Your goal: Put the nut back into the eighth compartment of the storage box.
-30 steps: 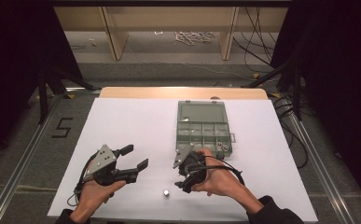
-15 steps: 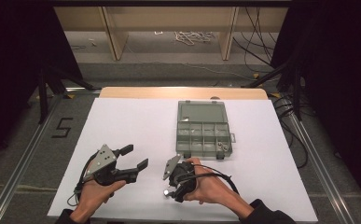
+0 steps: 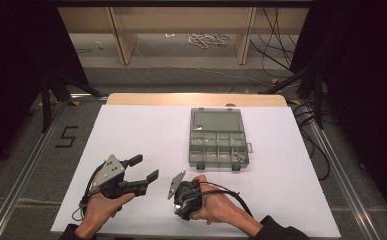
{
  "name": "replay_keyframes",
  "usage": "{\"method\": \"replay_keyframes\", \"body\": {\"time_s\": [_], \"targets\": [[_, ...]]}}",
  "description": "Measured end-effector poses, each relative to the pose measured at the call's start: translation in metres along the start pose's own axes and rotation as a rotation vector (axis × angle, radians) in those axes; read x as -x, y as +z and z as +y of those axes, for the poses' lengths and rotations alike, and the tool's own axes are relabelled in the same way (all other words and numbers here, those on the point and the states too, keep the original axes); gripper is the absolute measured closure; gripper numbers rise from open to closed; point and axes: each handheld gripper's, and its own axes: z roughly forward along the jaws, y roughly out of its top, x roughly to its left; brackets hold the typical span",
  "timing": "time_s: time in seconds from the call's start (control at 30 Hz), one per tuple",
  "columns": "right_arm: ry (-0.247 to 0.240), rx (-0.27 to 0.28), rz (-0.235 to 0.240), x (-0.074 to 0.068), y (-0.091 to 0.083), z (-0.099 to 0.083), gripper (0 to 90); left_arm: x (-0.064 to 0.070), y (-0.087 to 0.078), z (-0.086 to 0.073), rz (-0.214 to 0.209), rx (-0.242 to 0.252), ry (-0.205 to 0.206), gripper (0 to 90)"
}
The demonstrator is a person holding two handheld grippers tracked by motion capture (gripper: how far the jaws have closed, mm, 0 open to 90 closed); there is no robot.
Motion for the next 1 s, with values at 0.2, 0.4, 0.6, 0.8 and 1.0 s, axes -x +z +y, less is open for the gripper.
{"method": "replay_keyframes", "body": {"time_s": [0.2, 0.4, 0.6, 0.8, 1.0], "targets": [[0.013, -0.008, 0.001, 0.001, 0.005, 0.001, 56.1, 0.0, 0.0, 0.0, 0.002, 0.0, 0.002, 23.6], [0.009, -0.012, 0.018, 0.001, 0.01, 0.002, 62.1, 0.0, 0.0, 0.0, 0.007, 0.001, -0.015, 23.6], [0.002, -0.021, 0.029, 0.001, 0.013, 0.003, 67.8, 0.0, 0.0, -0.001, 0.011, 0.001, -0.015, 23.6], [-0.005, -0.023, 0.019, 0.0, 0.014, 0.003, 68.7, -0.001, 0.0, 0.0, 0.004, 0.002, 0.007, 23.6], [0.012, -0.035, 0.022, 0.0, 0.013, 0.003, 69.2, -0.001, 0.0, 0.0, 0.004, 0.002, 0.007, 23.6]]}}
